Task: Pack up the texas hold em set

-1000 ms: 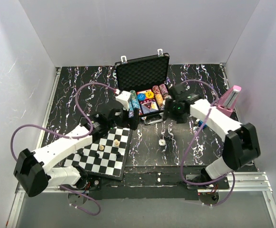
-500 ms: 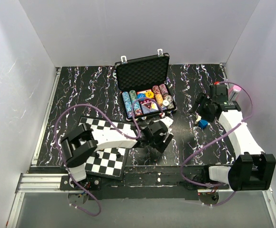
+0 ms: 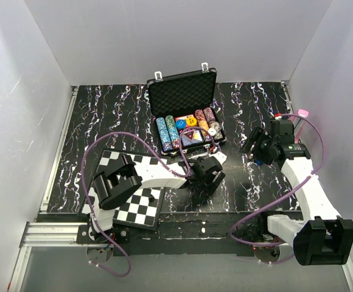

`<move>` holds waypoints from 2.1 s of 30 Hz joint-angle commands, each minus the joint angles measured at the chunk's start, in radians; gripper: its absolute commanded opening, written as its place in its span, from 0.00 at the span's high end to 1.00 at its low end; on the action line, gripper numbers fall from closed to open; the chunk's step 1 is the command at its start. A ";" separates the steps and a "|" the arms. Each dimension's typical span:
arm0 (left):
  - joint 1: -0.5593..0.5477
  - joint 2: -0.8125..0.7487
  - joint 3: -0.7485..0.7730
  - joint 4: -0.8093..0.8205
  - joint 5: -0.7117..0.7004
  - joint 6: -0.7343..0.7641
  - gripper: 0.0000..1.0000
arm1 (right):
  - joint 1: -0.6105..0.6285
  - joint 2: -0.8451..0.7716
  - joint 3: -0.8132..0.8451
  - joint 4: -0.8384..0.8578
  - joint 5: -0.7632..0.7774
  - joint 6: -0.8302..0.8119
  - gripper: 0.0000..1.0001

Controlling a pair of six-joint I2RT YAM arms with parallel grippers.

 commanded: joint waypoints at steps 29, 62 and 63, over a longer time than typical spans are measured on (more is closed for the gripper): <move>0.011 0.052 0.062 -0.076 0.028 -0.071 0.69 | -0.003 -0.094 -0.034 0.016 0.002 -0.005 0.25; 0.032 -0.012 0.107 -0.121 0.045 0.000 0.36 | -0.004 -0.096 -0.045 0.020 0.007 -0.009 0.25; 0.032 -0.011 0.104 -0.121 0.045 0.000 0.36 | -0.003 -0.096 -0.047 0.019 0.007 -0.008 0.25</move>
